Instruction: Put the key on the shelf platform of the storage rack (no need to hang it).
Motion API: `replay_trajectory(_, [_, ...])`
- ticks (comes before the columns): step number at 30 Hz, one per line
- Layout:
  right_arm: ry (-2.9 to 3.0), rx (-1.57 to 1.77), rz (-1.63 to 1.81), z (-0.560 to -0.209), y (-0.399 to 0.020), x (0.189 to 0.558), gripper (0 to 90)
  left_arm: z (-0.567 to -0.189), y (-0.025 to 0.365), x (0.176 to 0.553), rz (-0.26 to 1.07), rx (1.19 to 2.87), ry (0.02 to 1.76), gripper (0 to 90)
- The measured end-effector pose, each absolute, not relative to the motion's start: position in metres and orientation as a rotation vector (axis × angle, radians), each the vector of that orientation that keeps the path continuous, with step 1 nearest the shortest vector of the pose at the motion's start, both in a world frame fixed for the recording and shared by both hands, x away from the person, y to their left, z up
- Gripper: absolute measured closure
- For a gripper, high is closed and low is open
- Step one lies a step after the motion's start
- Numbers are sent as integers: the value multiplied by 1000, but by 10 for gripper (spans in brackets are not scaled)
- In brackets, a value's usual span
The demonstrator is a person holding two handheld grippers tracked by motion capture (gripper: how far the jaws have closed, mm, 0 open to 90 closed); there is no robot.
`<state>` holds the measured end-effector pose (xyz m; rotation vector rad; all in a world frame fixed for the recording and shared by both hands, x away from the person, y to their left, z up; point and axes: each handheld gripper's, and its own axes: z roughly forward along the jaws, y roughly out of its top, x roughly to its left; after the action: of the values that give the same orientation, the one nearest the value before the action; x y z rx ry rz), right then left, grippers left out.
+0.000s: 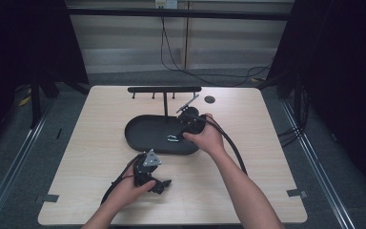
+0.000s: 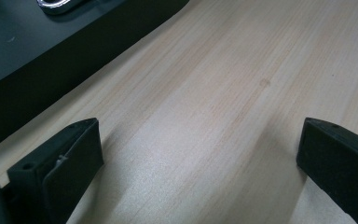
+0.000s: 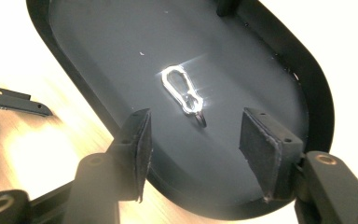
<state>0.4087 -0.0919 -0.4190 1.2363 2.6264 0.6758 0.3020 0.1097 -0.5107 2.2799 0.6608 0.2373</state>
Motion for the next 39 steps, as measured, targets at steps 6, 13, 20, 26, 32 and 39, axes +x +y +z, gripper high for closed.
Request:
replay_trajectory(6, [2624,1236,677,-417,-100,402,387,-511,110,302,236,2281,660,0])
replay_trajectory(13, [2602,1258,703,-413,-112,395,348,-511,110,302,234,2281,659,0])
replay_trajectory(20, [2577,1255,696,-411,-125,387,323,-511,110,302,235,2281,659,0])
replay_trajectory(26, [2577,1244,681,-413,-131,380,306,-511,110,302,237,2281,660,0])
replay_trajectory(32, [2577,1228,704,-412,-138,372,306,-511,110,302,235,2281,659,0])
replay_trajectory(39, [2563,1226,711,-412,-149,365,306,-511,110,302,233,2278,662,0])
